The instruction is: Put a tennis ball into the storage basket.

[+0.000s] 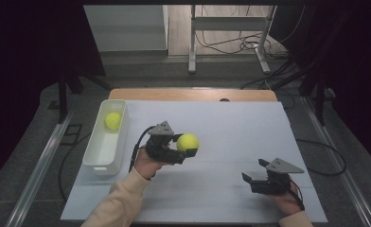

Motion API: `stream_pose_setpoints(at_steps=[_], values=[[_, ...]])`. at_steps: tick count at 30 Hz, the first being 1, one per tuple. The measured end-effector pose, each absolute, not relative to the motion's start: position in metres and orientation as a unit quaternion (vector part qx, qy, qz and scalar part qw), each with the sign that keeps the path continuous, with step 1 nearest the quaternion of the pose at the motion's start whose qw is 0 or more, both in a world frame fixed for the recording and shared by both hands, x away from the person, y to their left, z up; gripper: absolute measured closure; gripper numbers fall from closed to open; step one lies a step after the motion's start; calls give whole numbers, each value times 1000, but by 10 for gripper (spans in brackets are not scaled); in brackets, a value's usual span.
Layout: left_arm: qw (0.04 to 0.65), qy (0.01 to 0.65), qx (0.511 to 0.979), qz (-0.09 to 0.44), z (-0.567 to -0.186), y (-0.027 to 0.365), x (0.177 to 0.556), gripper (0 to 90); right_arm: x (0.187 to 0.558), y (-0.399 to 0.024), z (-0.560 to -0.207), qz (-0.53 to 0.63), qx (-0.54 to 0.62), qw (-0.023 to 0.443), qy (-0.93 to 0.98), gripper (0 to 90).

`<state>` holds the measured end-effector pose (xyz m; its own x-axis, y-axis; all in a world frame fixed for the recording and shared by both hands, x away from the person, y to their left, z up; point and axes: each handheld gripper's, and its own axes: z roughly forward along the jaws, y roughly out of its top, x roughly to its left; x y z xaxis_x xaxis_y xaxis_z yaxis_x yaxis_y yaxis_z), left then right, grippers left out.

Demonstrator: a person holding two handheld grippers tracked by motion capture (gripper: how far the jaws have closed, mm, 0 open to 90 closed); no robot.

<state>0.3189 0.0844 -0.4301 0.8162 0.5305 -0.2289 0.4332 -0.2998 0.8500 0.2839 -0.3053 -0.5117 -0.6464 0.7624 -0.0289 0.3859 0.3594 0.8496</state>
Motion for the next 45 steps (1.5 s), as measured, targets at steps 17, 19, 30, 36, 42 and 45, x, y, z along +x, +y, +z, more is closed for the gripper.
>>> stream_pose_setpoints(at_steps=[17, 19, 30, 36, 42, 45], values=[[517, 314, 794, 60, -422, 100, 323, 269, 284, -305, -512, 440, 362, 214, 794, 139], [518, 316, 792, 62, -421, 102, 323, 269, 284, -305, -512, 439, 362, 215, 794, 139], [513, 325, 791, 78, -421, 110, 326, 269, 284, -306, -511, 439, 362, 217, 793, 139], [513, 333, 786, 87, -420, 117, 327, 269, 284, -306, -511, 439, 362, 218, 793, 139], [513, 339, 783, 96, -417, 125, 327, 269, 284, -306, -511, 439, 361, 218, 794, 139], [515, 343, 779, 100, -415, 129, 327, 269, 284, -306, -511, 439, 361, 218, 794, 139]])
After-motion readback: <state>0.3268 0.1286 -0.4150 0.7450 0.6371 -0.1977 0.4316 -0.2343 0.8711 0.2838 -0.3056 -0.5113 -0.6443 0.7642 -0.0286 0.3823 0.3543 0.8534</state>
